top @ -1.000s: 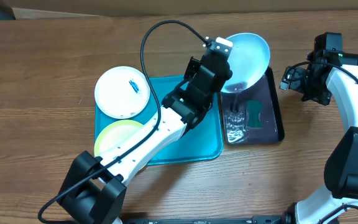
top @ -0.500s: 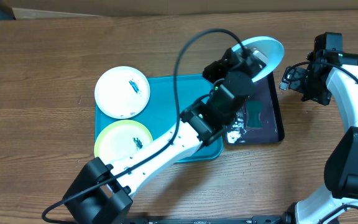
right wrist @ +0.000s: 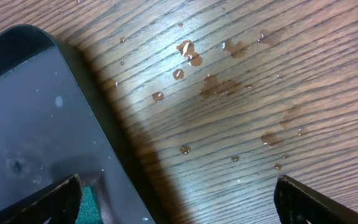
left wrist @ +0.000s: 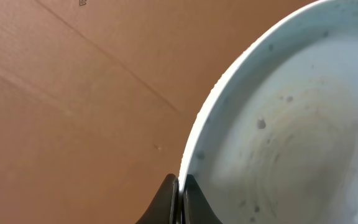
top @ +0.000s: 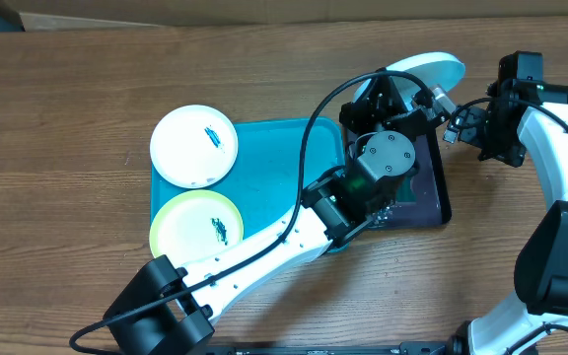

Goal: Clean dirty plates on tray and stack at the side

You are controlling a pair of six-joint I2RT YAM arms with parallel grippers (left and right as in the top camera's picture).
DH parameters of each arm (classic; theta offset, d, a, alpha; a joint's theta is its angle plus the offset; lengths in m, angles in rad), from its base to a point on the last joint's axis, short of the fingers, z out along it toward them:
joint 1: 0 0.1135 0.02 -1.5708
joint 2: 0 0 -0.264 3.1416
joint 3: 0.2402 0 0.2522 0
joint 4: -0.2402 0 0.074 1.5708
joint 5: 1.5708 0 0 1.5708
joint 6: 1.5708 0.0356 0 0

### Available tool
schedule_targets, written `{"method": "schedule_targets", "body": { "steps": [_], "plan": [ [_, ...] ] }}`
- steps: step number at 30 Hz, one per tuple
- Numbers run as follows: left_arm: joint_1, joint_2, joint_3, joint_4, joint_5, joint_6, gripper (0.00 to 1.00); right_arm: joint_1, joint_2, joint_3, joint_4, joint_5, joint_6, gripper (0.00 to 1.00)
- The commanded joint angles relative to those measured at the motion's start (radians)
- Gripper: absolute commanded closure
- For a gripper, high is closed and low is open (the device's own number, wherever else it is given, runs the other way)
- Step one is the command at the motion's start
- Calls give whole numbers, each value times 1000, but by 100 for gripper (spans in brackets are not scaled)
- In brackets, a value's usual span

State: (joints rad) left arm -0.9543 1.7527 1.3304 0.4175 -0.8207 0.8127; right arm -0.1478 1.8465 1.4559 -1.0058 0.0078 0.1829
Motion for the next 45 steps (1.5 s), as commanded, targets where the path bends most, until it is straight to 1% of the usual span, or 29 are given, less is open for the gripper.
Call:
{"method": "schedule_targets", "body": {
  "steps": [1, 10, 16, 22, 40, 45],
  "plan": [
    [-3, 0, 23, 8, -24, 28, 96, 3, -14, 8, 5, 6, 3, 0],
    [0, 0, 23, -3, -31, 5, 96, 3, -14, 8, 5, 6, 3, 0],
    [26, 0, 23, -79, -36, -108, 96, 3, -14, 8, 5, 6, 3, 0],
    [51, 0, 23, -102, -40, -167, 96, 3, -13, 8, 5, 6, 3, 0],
    [41, 0, 23, -115, -35, -193, 96, 3, -14, 8, 5, 6, 3, 0],
    [42, 0, 23, -150, -35, -282, 96, 3, -14, 8, 5, 6, 3, 0]
  ]
}}
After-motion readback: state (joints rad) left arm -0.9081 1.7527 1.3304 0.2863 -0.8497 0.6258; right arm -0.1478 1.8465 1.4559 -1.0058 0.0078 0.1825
